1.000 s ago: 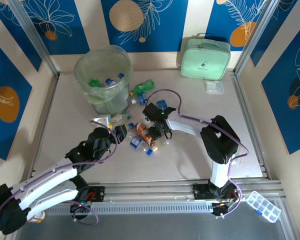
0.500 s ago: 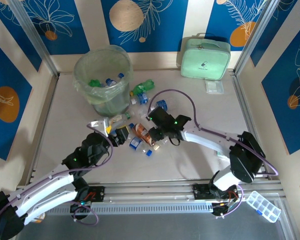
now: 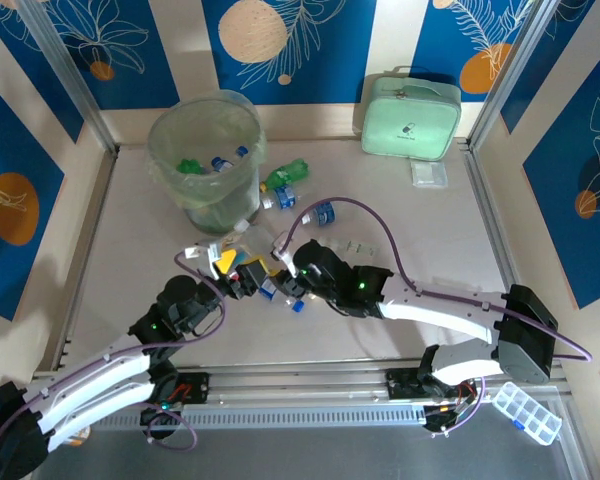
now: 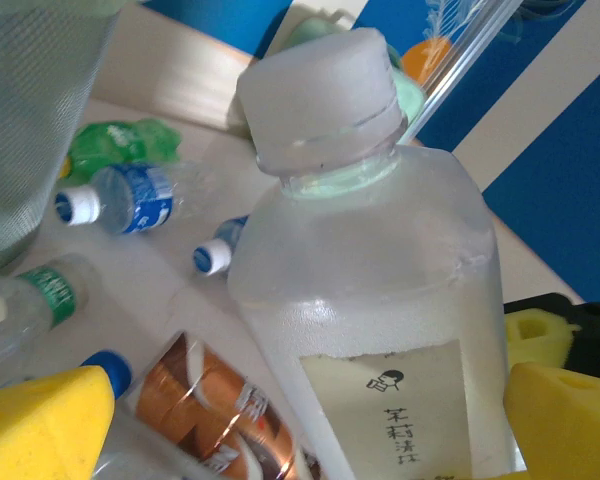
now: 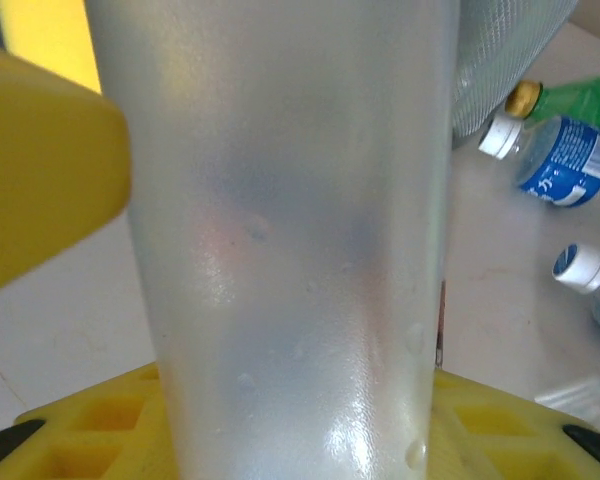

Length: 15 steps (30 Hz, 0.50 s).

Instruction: Put the plastic bottles in the bin

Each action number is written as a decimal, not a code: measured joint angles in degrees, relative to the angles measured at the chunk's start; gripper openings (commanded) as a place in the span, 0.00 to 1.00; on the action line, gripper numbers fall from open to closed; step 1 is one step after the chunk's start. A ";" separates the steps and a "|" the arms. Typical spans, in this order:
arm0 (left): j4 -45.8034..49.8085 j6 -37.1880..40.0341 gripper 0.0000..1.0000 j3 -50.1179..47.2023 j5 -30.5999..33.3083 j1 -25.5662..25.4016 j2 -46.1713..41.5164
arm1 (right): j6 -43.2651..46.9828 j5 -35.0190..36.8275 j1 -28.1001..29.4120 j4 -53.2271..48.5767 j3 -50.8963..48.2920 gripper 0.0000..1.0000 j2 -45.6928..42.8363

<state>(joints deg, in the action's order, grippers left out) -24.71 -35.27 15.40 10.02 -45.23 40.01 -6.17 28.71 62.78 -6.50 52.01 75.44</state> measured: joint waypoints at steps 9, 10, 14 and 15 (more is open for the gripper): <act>-14.40 -1.40 0.78 -1.86 -6.23 0.04 9.14 | -0.02 0.37 1.40 4.42 -2.60 0.47 -0.02; -15.32 -1.38 0.74 -1.90 -6.82 0.04 9.81 | -0.02 0.28 1.40 4.90 -2.99 0.46 -0.02; -19.26 -2.47 0.57 -2.08 -8.57 0.20 12.46 | -0.07 0.50 1.33 6.12 -4.07 0.46 -0.33; -20.35 -2.75 0.54 -2.14 -8.92 0.22 13.14 | -0.09 0.70 1.31 6.10 -4.17 0.46 -0.61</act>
<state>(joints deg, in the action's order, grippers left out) -45.06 -38.02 13.26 1.10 -45.01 53.15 -6.26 29.41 64.10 -0.40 47.83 74.83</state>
